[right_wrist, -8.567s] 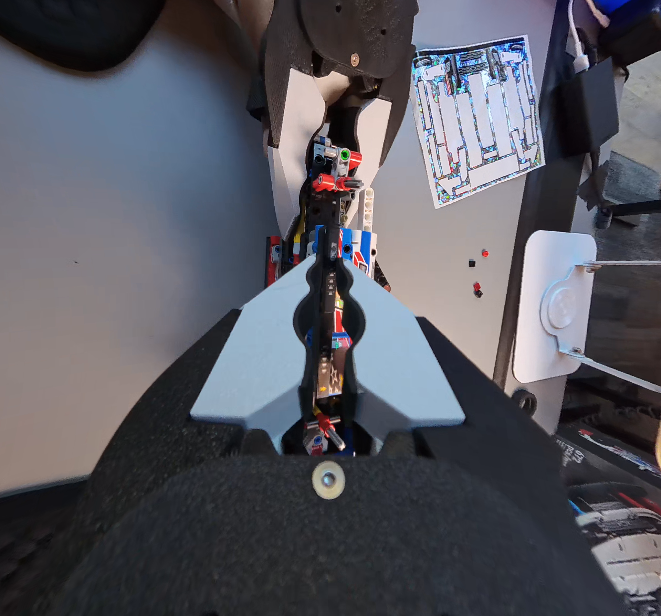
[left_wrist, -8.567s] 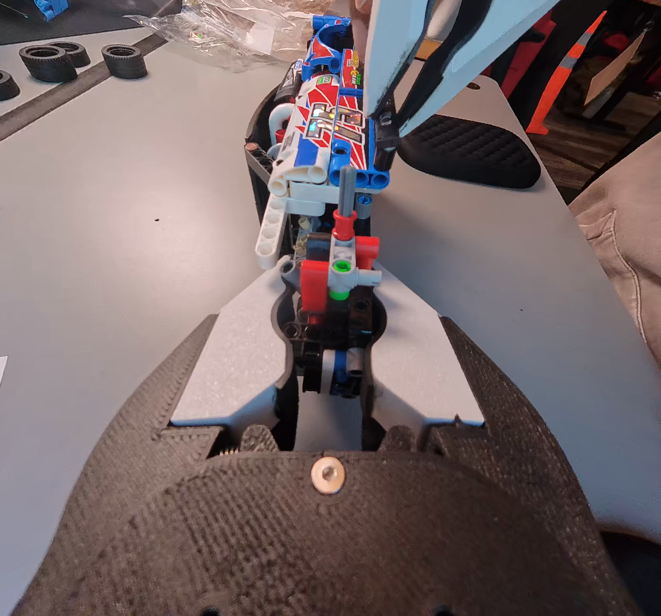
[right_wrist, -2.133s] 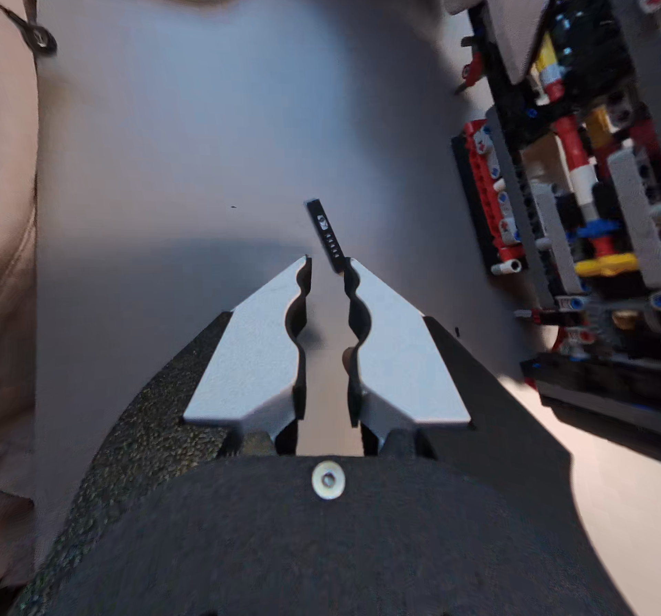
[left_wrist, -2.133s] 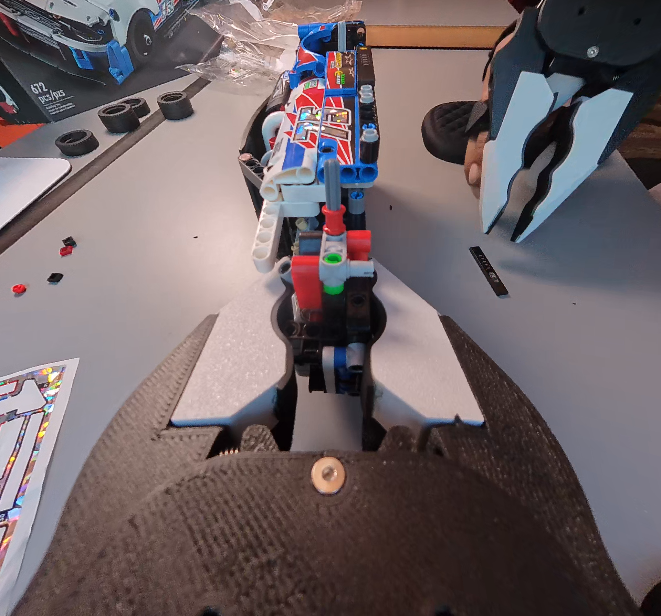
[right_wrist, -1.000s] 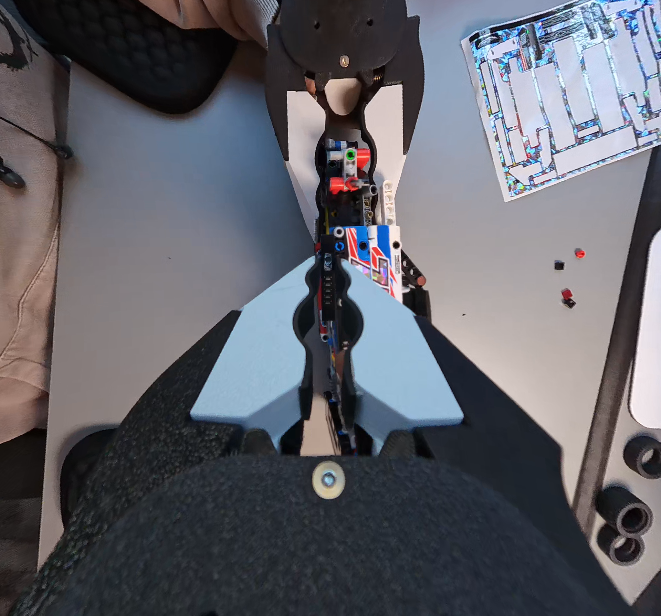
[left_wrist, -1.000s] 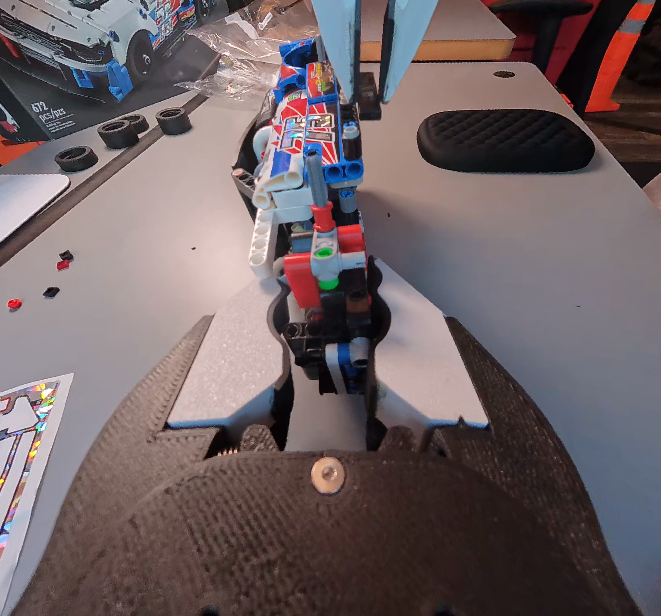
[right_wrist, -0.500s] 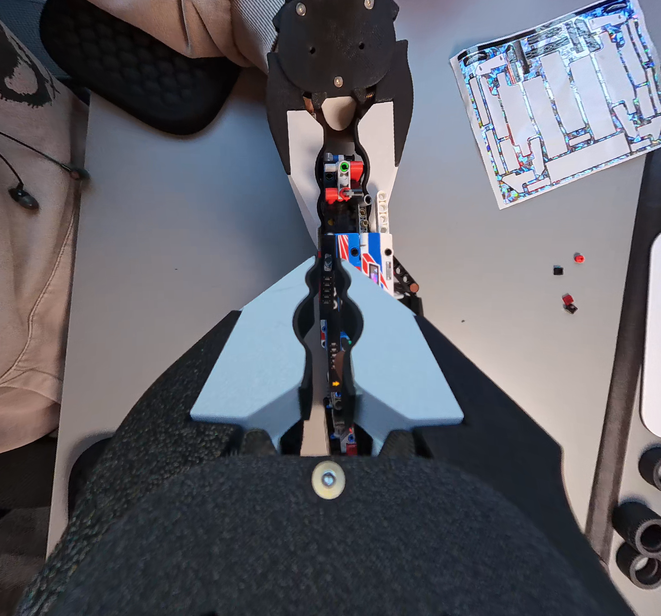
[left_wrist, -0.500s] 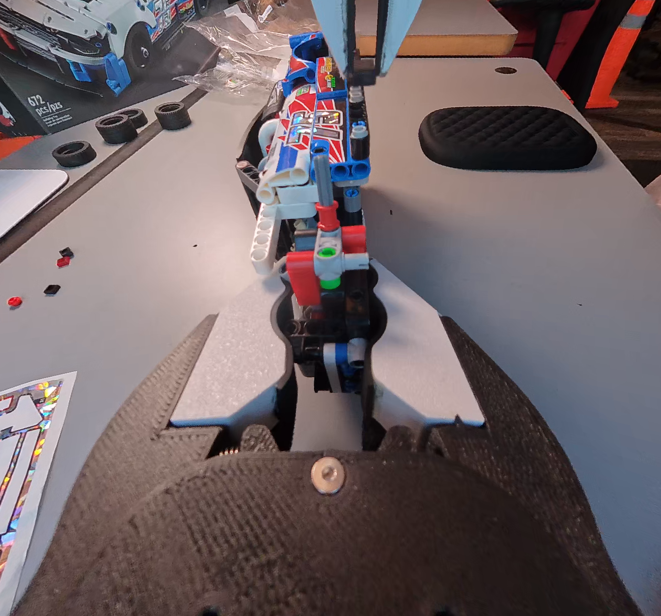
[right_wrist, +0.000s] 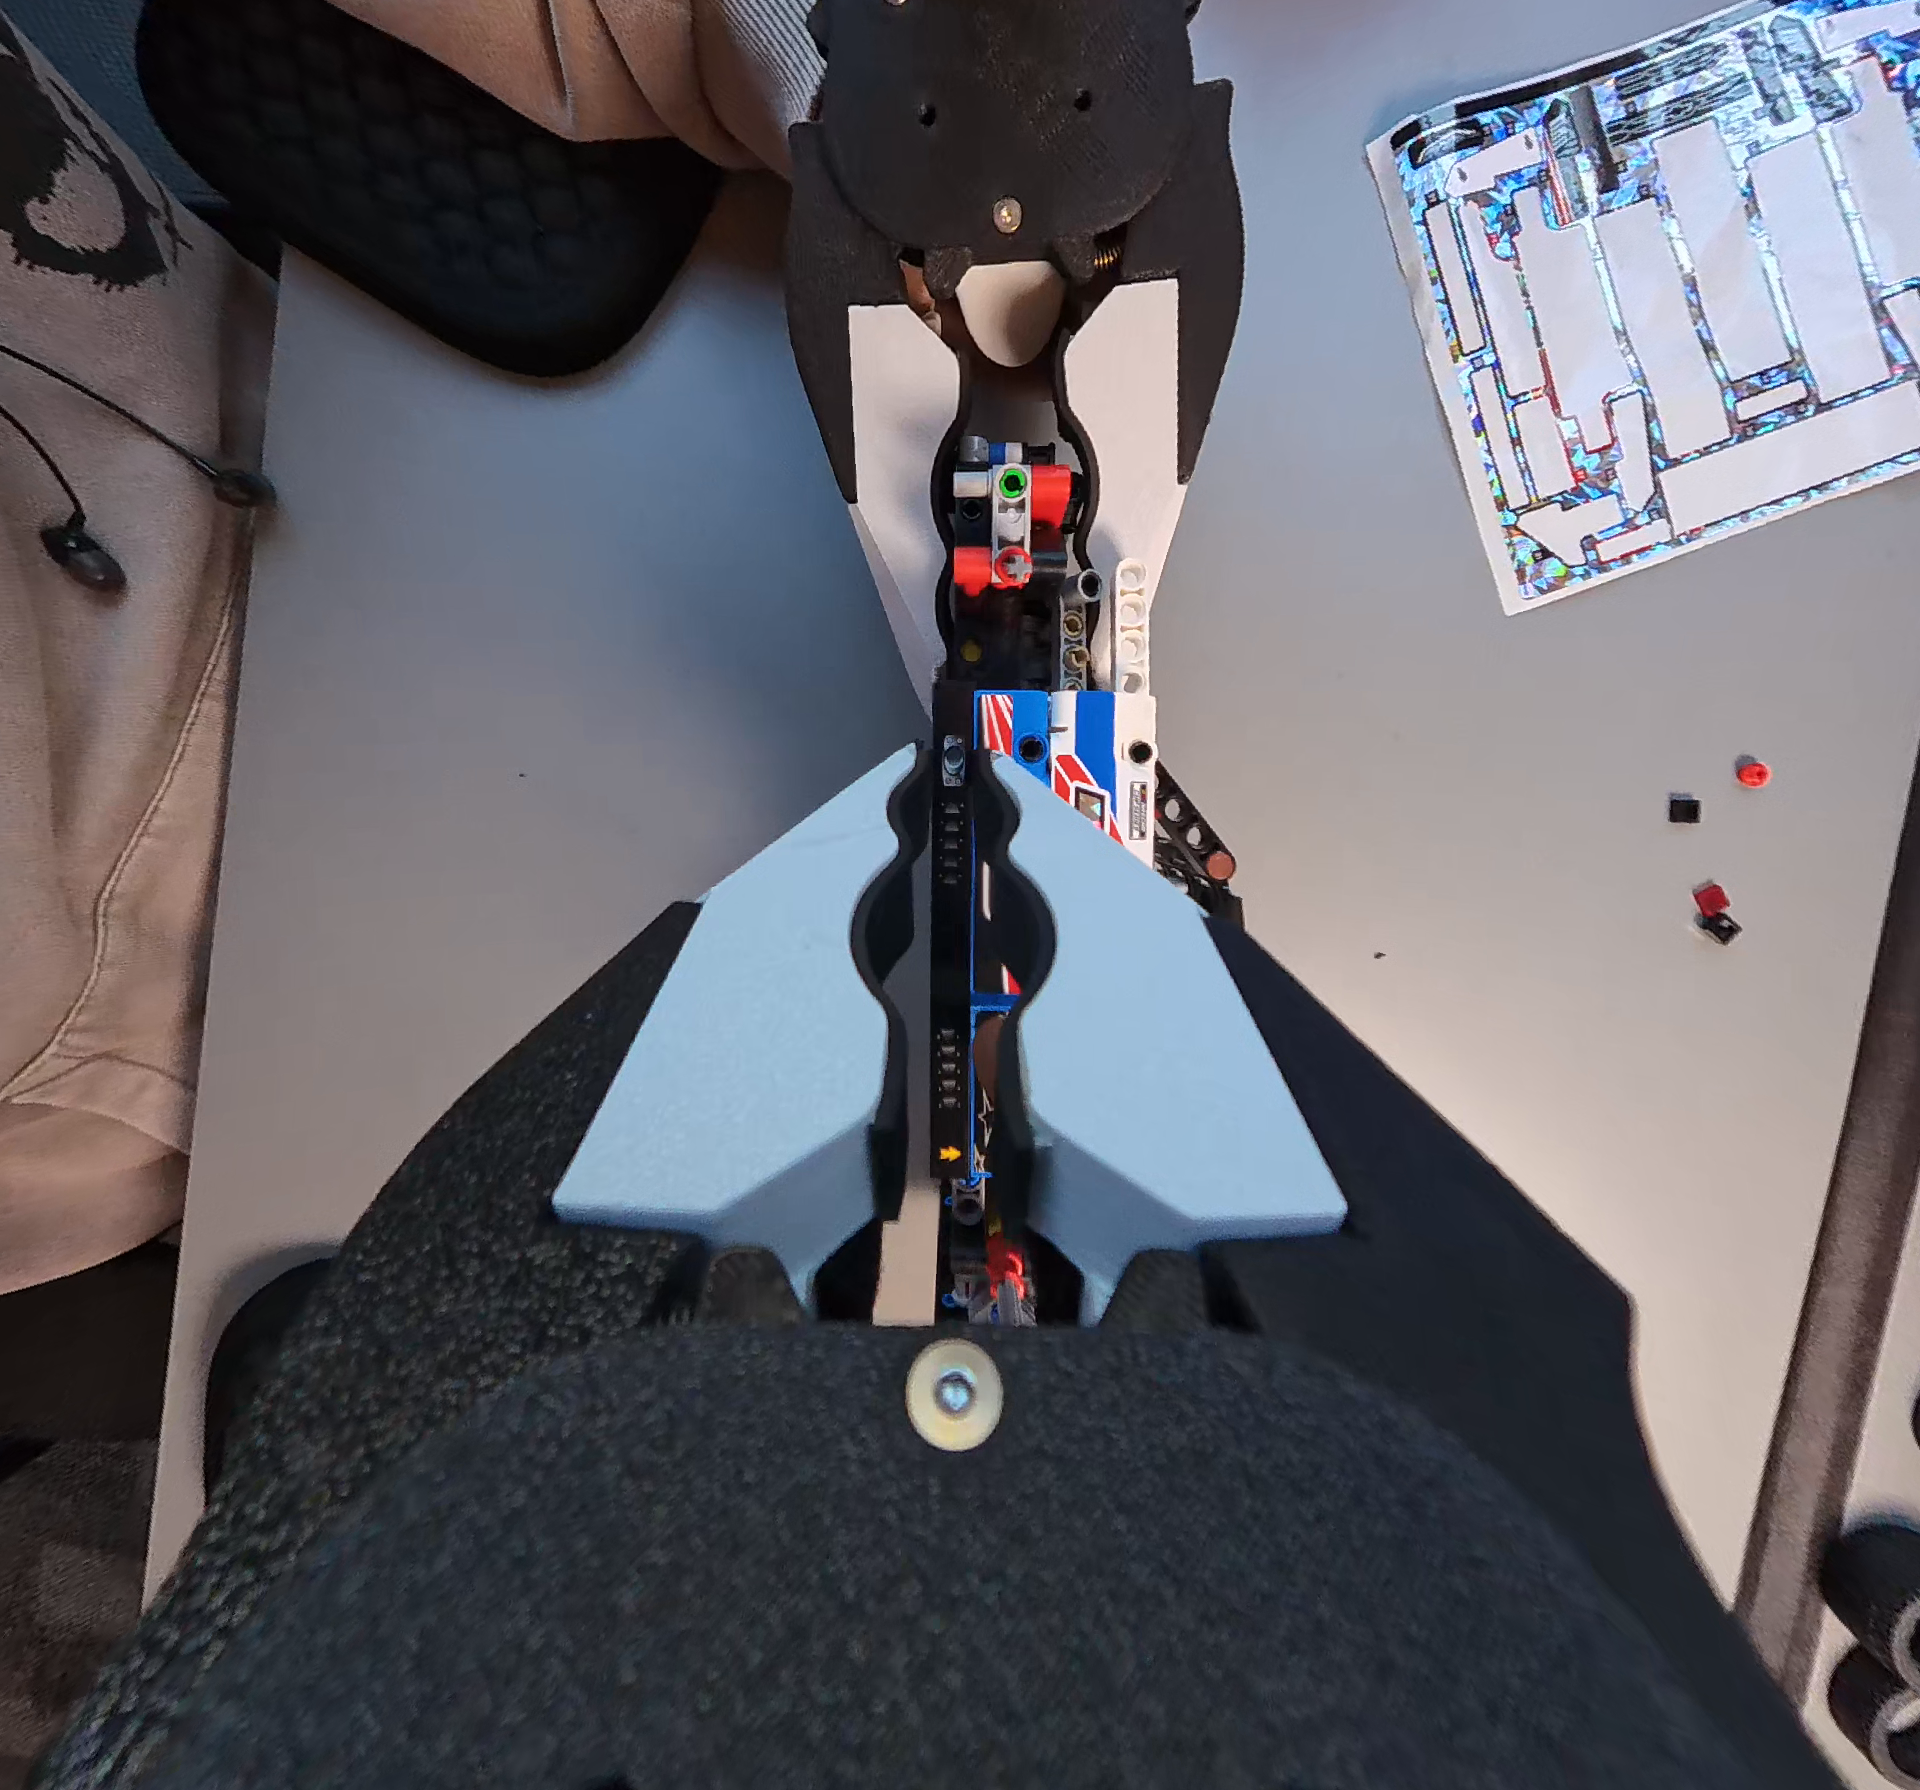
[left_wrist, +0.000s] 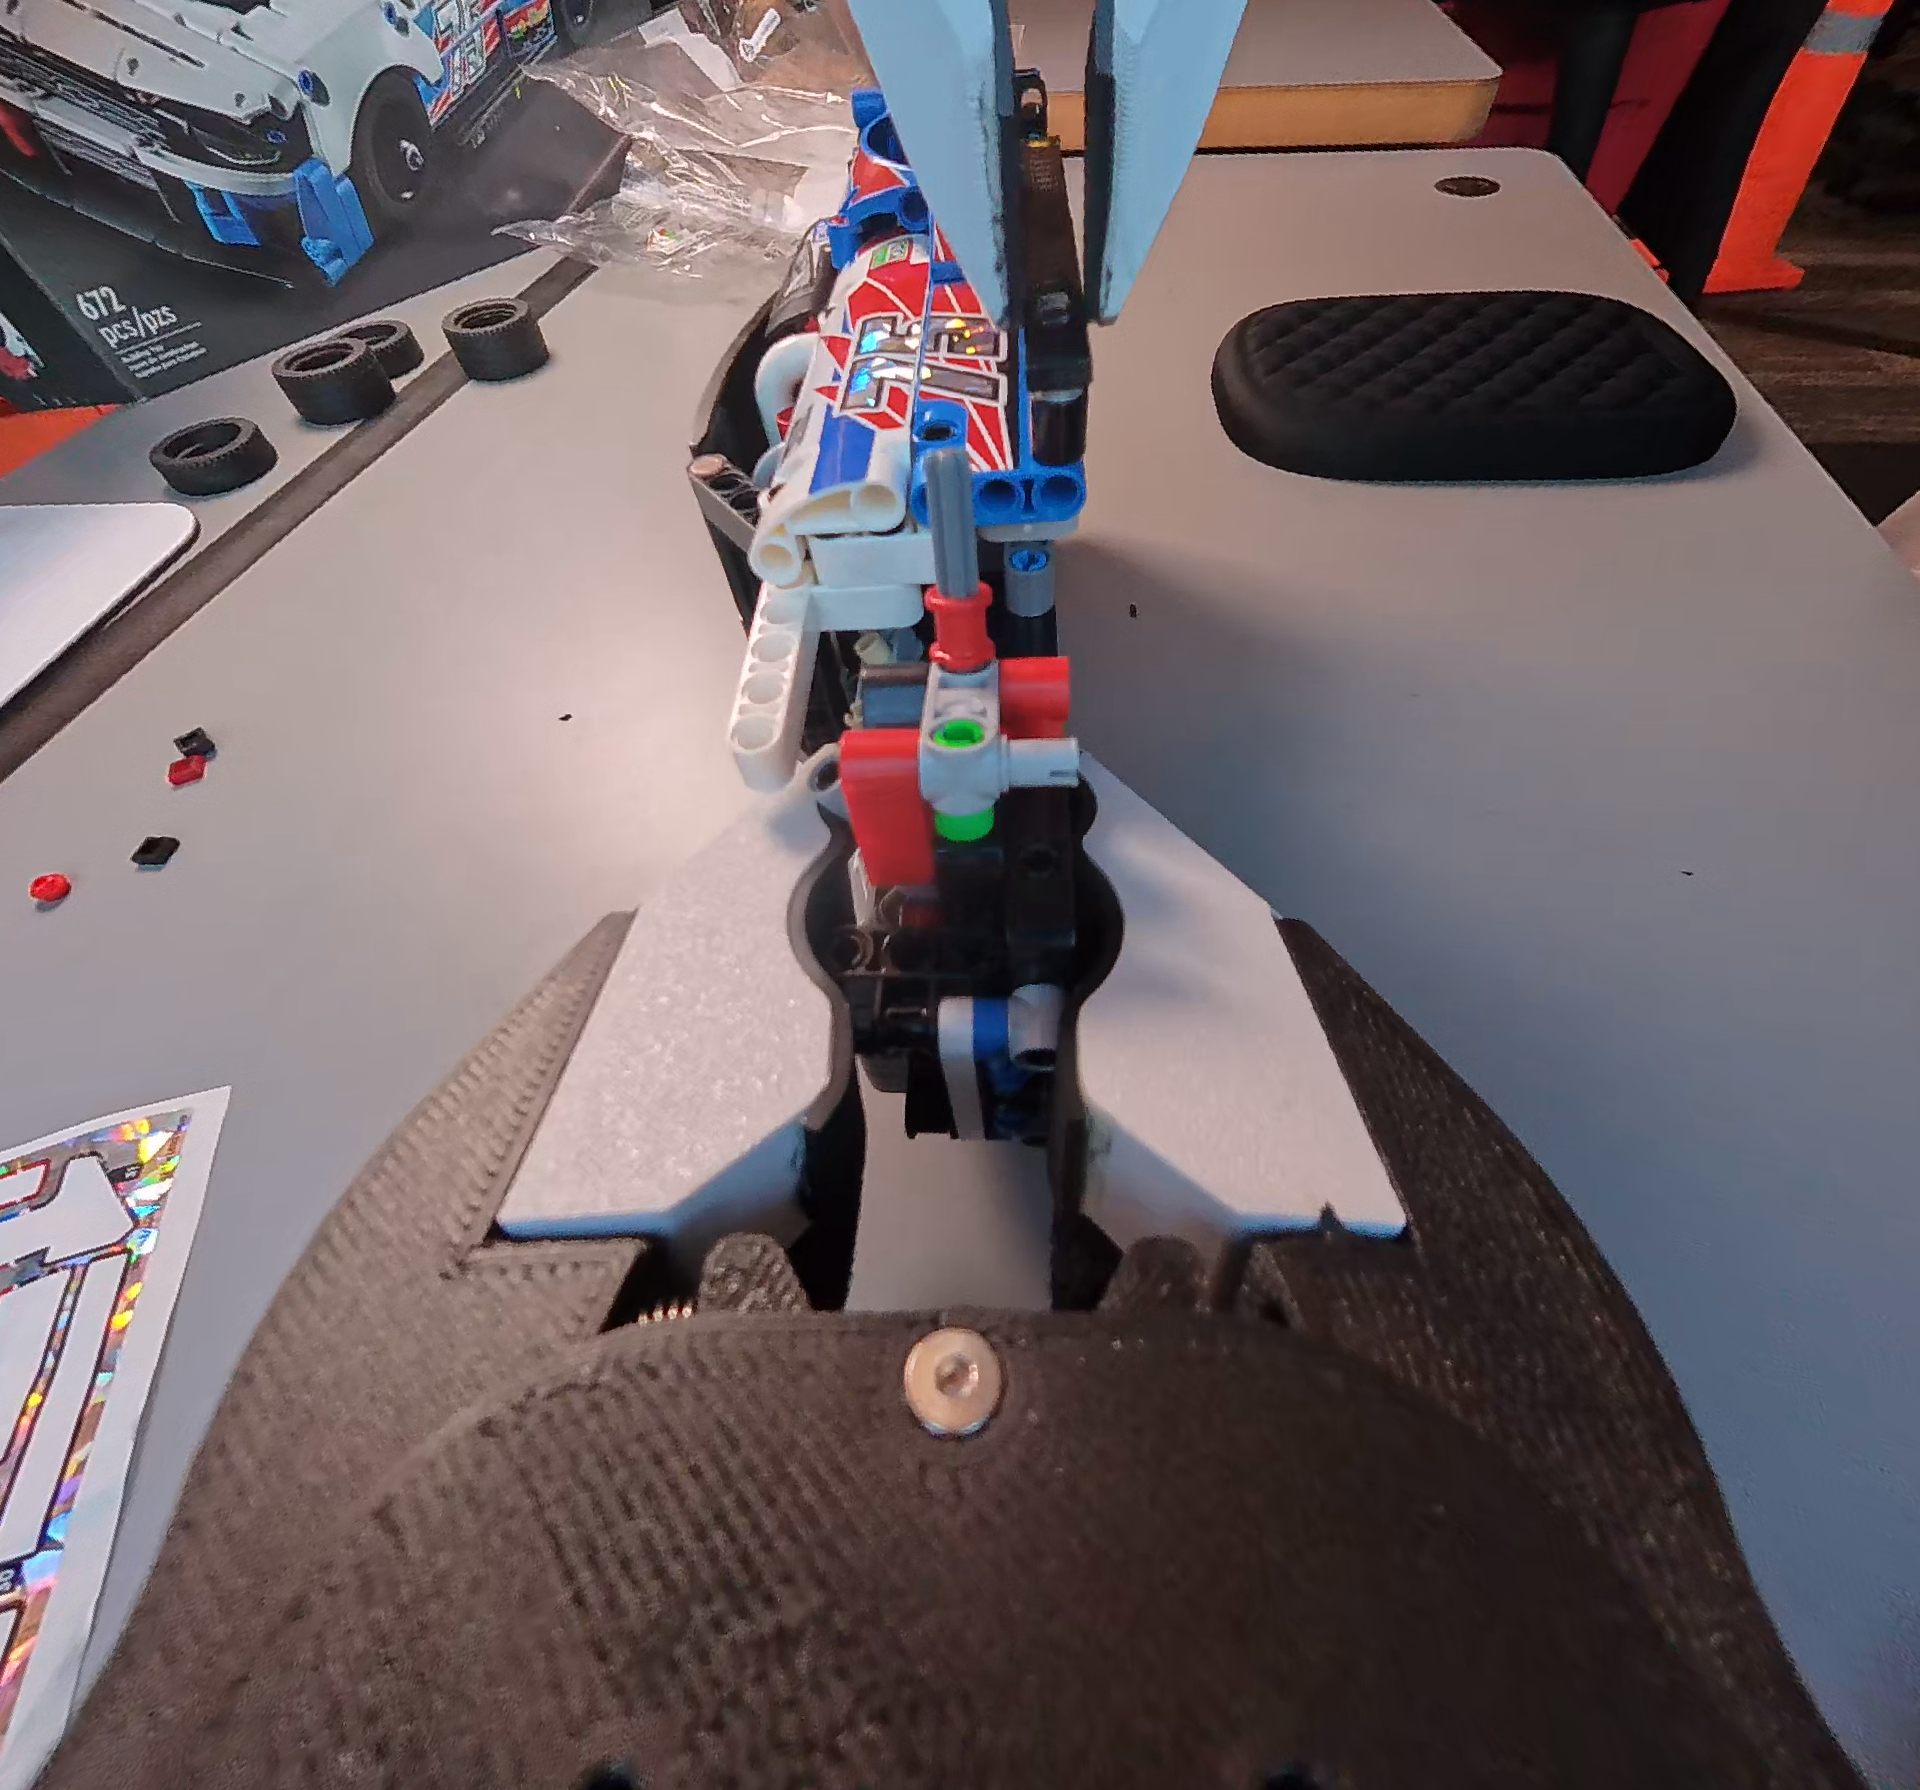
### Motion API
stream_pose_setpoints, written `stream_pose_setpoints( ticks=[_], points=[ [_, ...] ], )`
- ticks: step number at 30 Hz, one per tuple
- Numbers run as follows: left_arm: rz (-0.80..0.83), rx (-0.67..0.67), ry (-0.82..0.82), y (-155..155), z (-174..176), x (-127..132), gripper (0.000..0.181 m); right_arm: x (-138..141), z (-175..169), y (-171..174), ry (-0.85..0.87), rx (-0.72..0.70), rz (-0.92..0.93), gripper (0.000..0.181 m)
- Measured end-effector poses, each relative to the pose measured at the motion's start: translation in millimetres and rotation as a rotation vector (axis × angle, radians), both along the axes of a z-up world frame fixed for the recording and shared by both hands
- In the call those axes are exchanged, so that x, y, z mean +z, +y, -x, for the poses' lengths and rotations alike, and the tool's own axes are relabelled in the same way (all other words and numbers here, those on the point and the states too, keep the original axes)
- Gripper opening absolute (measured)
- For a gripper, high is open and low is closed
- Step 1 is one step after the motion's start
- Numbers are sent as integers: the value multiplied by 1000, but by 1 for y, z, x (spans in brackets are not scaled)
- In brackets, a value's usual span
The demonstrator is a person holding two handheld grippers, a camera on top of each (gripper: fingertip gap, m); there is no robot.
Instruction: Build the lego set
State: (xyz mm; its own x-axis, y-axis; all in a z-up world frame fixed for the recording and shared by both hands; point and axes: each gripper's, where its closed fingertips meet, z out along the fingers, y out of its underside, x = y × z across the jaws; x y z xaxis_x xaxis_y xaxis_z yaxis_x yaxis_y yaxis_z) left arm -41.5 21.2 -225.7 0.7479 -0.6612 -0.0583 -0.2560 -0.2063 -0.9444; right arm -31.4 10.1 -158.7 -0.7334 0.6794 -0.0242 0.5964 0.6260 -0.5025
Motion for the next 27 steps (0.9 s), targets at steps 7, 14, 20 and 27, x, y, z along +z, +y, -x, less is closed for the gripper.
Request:
stream_pose_setpoints(
  ticks=[7, 14, 20, 27],
  points=[
    [-1, 0, 3, 0, 0, 0, 34, 0, 0, 0, 18, 9, -4, 5],
    [-2, -1, 4, 0, 0, 0, 34, 1, 1, -1, 24, 6, 3, 8],
    [-1, -2, 3, -1, 0, 0, 34, 7, -2, 5, 21, 6, -23, 13],
    [0, -3, 2, 0, 0, 0, 34, 3, -13, 13, -16, 25, -93, 7]
  ],
)
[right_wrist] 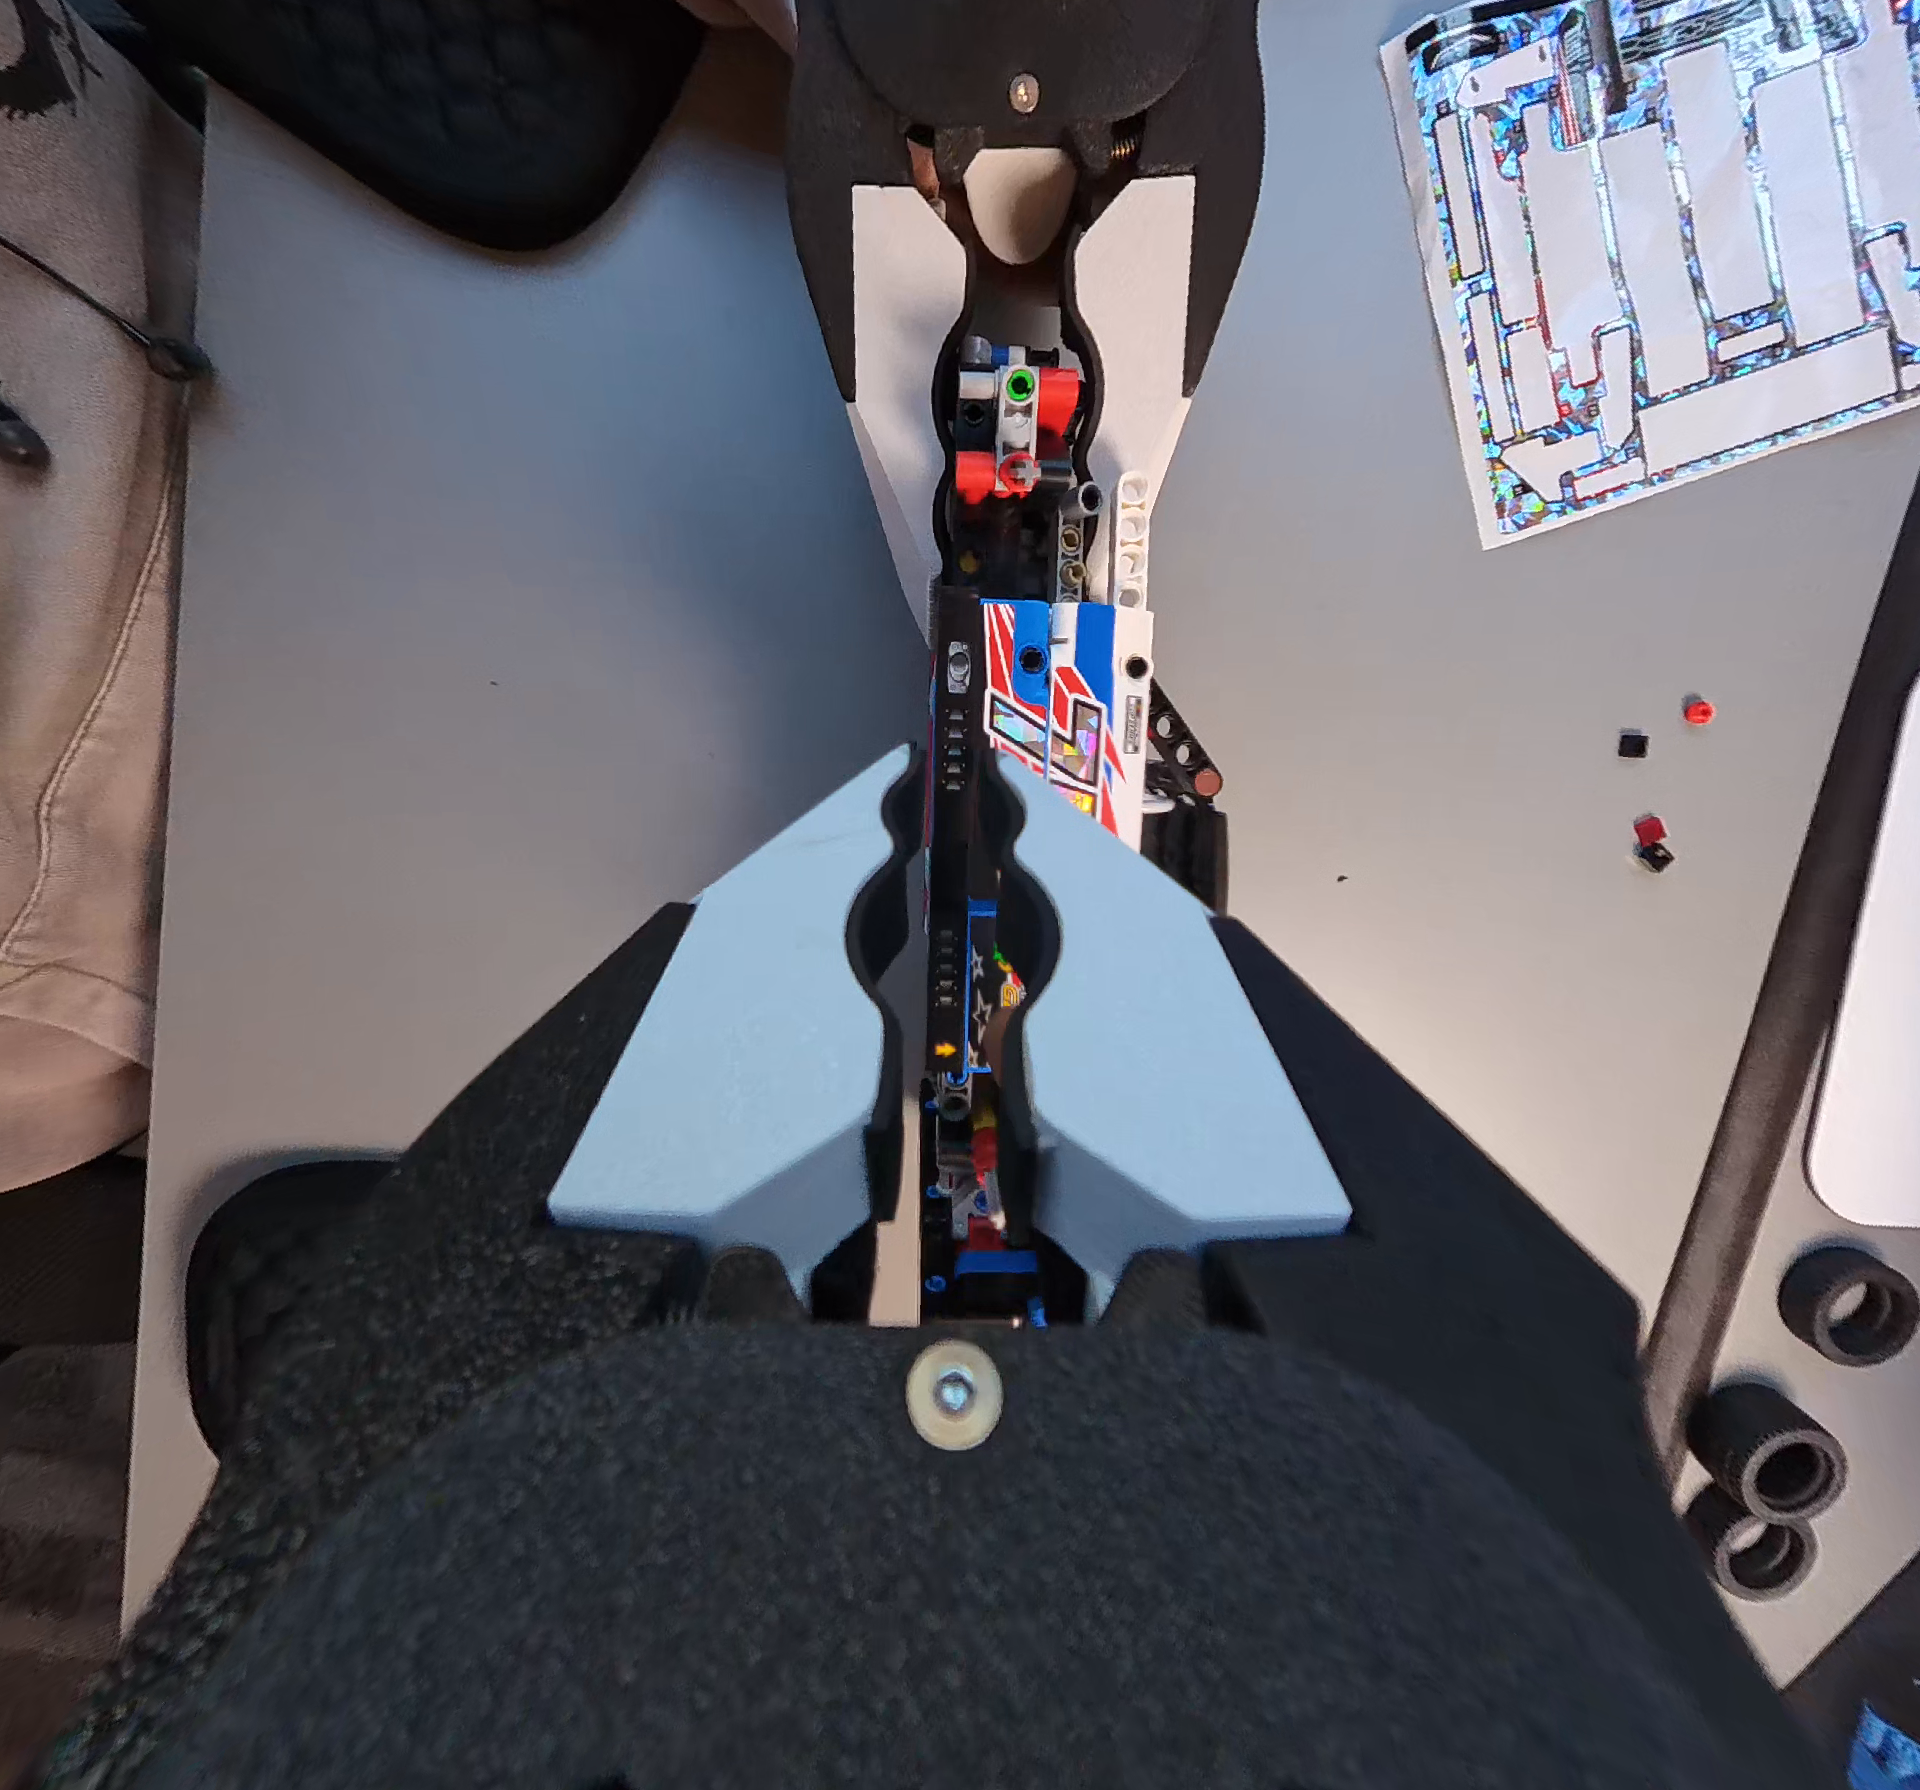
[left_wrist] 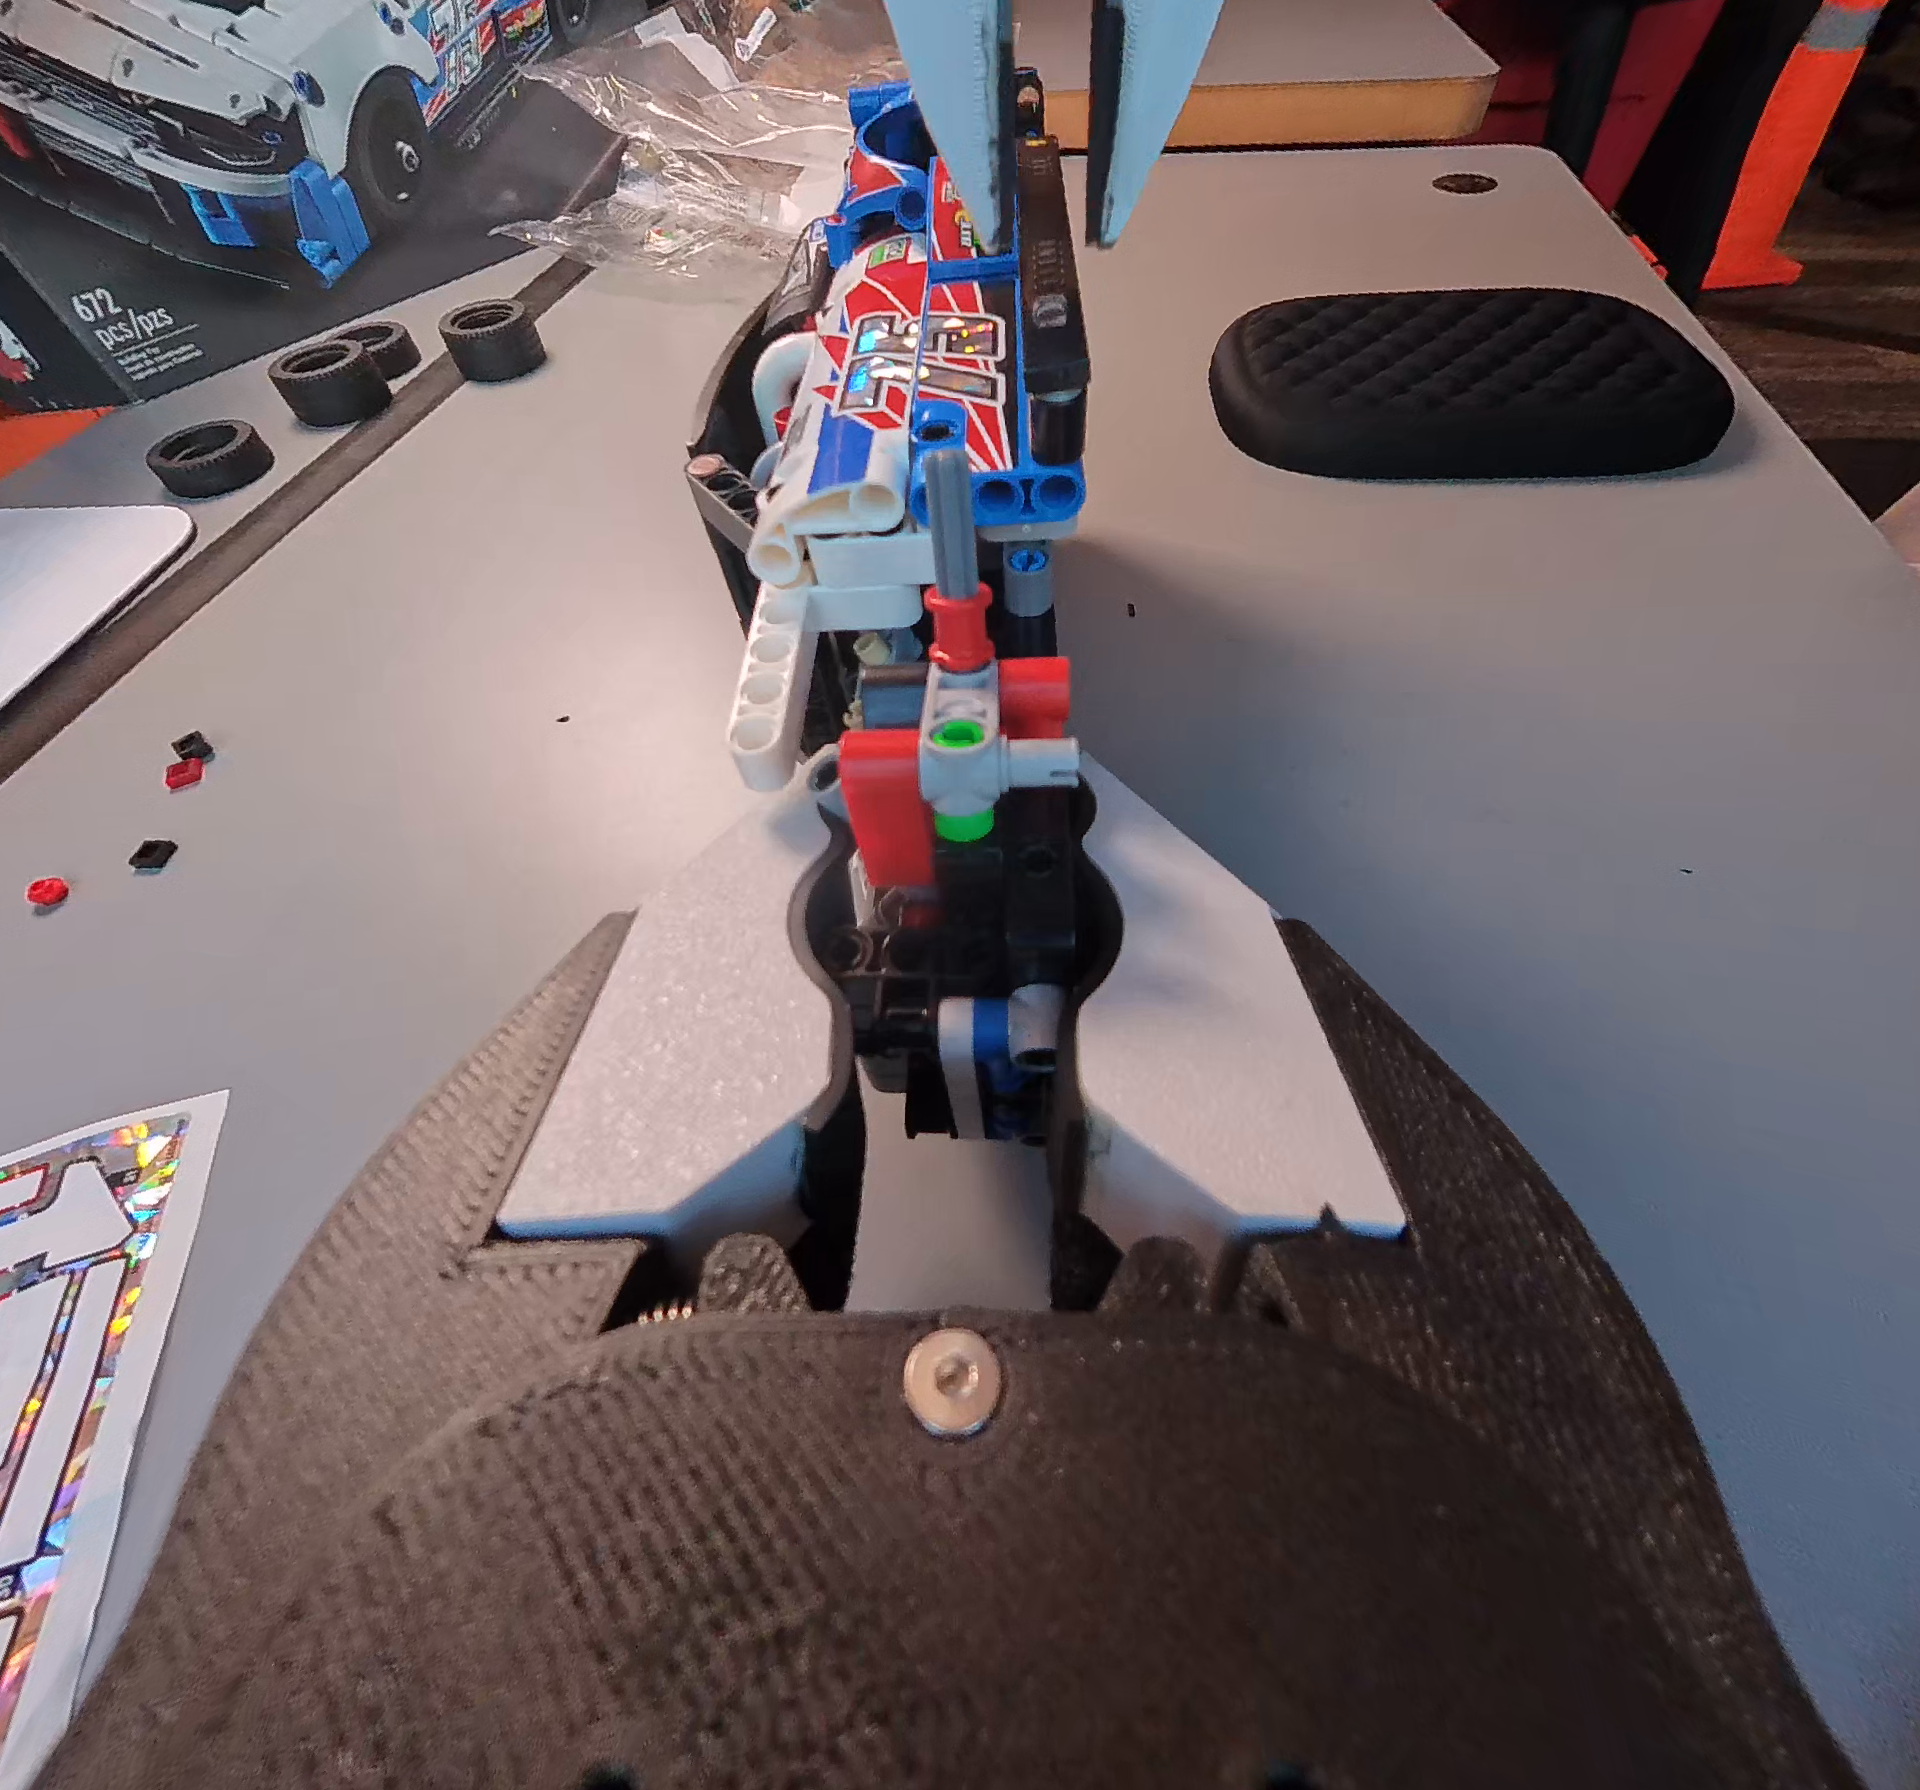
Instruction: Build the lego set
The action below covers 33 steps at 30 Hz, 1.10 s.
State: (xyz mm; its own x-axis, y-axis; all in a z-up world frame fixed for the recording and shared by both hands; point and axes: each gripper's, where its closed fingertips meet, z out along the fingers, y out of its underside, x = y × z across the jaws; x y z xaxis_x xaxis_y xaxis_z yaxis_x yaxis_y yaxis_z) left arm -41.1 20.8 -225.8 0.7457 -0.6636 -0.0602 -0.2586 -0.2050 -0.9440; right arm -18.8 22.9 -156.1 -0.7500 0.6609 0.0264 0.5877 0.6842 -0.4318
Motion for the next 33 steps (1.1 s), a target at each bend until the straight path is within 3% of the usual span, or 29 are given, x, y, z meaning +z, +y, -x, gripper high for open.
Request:
stream_pose_setpoints(
  ticks=[12, 33],
  points=[
    [28, 8, 5, 2, 2, -3, 34, -6, -1, -1, 0, 46, -128, 4],
    [93, 29, -40, 4, 5, -4, 33, -8, 10, 11, 493, 111, -647, 11]
  ],
)
